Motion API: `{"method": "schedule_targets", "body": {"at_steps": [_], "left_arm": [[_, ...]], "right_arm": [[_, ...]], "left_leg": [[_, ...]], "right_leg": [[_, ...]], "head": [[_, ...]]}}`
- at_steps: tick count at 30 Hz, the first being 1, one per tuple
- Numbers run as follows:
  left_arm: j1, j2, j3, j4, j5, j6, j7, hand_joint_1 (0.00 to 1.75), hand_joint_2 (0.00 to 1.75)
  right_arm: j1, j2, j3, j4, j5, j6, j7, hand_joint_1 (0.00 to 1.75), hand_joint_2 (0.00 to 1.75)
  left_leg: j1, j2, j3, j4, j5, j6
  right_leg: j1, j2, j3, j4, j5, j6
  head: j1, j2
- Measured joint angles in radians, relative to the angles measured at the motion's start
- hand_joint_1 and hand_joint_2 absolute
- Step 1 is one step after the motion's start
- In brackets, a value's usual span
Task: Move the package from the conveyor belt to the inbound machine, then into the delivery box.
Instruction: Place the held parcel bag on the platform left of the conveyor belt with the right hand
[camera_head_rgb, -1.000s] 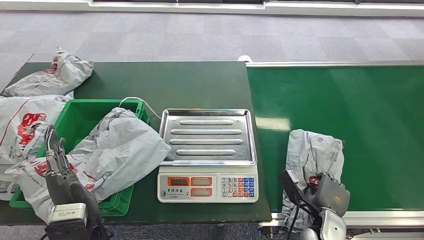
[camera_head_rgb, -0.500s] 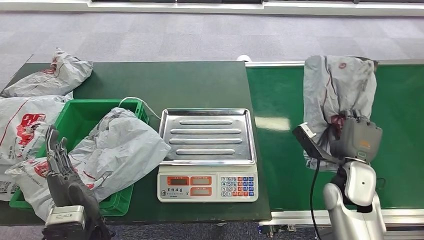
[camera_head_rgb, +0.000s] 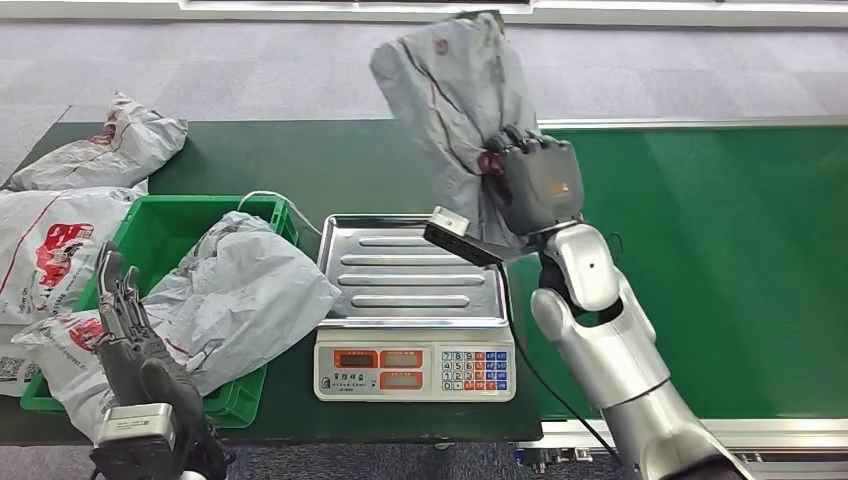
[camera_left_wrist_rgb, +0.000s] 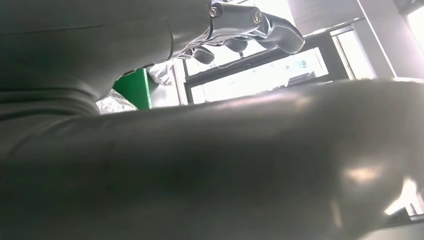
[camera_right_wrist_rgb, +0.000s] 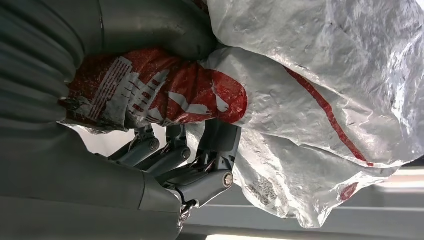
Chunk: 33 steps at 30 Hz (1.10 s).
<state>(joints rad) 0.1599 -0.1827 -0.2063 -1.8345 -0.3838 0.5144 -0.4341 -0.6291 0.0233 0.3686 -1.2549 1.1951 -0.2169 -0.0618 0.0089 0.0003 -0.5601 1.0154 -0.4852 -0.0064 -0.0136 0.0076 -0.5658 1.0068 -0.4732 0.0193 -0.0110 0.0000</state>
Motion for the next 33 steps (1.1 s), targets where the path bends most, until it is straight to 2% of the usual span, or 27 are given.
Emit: {"method": "schedule_targets", "body": {"at_steps": [3, 5, 8, 11, 14, 17, 19, 21, 24, 26, 33], "left_arm": [[-0.016, 0.0, 0.0, 0.013, 0.017, 0.006, -0.008, 0.0, 0.0], [-0.03, 0.0, 0.0, 0.027, 0.028, 0.008, -0.015, 0.0, 0.0], [-0.05, -0.001, -0.002, 0.043, 0.037, 0.017, -0.017, 0.0, 0.0], [-0.068, -0.002, -0.006, 0.053, 0.04, 0.024, -0.01, 0.0, 0.0], [-0.078, -0.002, -0.01, 0.061, 0.039, 0.025, 0.0, 0.0, 0.0], [-0.079, -0.002, -0.014, 0.063, 0.031, 0.029, 0.007, 0.0, 0.0], [-0.077, -0.002, -0.016, 0.06, 0.016, 0.035, 0.018, 0.0, 0.0], [-0.071, -0.002, -0.017, 0.049, -0.006, 0.042, 0.035, 0.0, 0.0], [-0.053, -0.004, -0.017, 0.02, -0.04, 0.047, 0.058, 0.0, 0.0], [-0.041, -0.006, -0.017, 0.001, -0.055, 0.049, 0.067, 0.0, 0.0], [-0.014, -0.016, -0.018, -0.038, -0.082, 0.057, 0.081, 0.0, 0.0]], "right_arm": [[-0.106, 0.056, 0.099, 0.044, -0.167, 0.082, -0.048, 1.75, 1.75], [-0.138, 0.094, 0.148, 0.088, -0.334, 0.135, -0.11, 1.75, 1.75], [-0.143, 0.15, 0.197, 0.17, -0.594, 0.218, -0.229, 1.75, 1.75], [-0.129, 0.193, 0.227, 0.233, -0.765, 0.263, -0.309, 1.75, 1.75], [-0.107, 0.22, 0.245, 0.257, -0.86, 0.297, -0.307, 1.75, 1.75], [-0.078, 0.232, 0.255, 0.278, -0.907, 0.317, -0.234, 1.75, 1.75], [-0.054, 0.233, 0.257, 0.302, -0.9, 0.295, -0.186, 1.75, 1.75], [-0.025, 0.23, 0.258, 0.324, -0.838, 0.228, -0.13, 1.75, 1.75], [0.027, 0.217, 0.257, 0.325, -0.652, 0.09, -0.023, 1.75, 1.75], [0.065, 0.206, 0.254, 0.301, -0.534, 0.038, 0.046, 1.75, 1.75], [0.183, 0.178, 0.197, 0.143, -0.14, -0.01, 0.242, 1.75, 1.75]], "left_leg": [[0.0, 0.0, 0.0, 0.0, 0.001, -0.001], [0.001, -0.001, 0.0, 0.0, 0.001, -0.002], [0.002, -0.001, -0.001, 0.0, 0.001, -0.002], [0.002, -0.002, -0.001, 0.0, 0.002, -0.002], [0.002, -0.002, -0.001, 0.0, 0.002, -0.002], [0.002, -0.002, -0.001, 0.0, 0.001, -0.002], [0.002, -0.003, -0.001, 0.0, 0.001, -0.002], [0.002, -0.003, -0.001, 0.0, 0.001, -0.002], [0.002, -0.003, -0.001, 0.0, 0.001, -0.002], [0.002, -0.002, -0.001, 0.0, 0.001, -0.002], [0.002, -0.002, -0.002, 0.0, 0.001, -0.002]], "right_leg": [[0.001, 0.0, -0.001, 0.0, 0.0, -0.001], [0.002, -0.001, -0.001, 0.0, 0.001, -0.001], [0.002, -0.001, -0.001, 0.0, 0.001, -0.002], [0.002, -0.001, -0.001, 0.0, 0.001, -0.002], [0.002, -0.001, -0.001, 0.0, 0.001, -0.002], [0.002, -0.002, -0.001, 0.0, 0.001, -0.002], [0.002, -0.002, -0.001, 0.0, 0.001, -0.002], [0.002, -0.003, -0.001, 0.0, 0.001, -0.002], [0.002, -0.003, -0.001, 0.0, 0.001, -0.002], [0.002, -0.002, -0.002, 0.0, 0.001, -0.002], [0.002, -0.002, -0.003, 0.0, 0.001, -0.002]], "head": [[0.0, 0.0], [0.0, 0.0], [0.0, 0.0], [0.0, 0.0], [0.0, 0.0], [0.0, 0.0], [0.0, 0.0], [0.0, 0.0], [0.0, 0.0], [0.0, 0.0], [0.0, 0.0]]}}
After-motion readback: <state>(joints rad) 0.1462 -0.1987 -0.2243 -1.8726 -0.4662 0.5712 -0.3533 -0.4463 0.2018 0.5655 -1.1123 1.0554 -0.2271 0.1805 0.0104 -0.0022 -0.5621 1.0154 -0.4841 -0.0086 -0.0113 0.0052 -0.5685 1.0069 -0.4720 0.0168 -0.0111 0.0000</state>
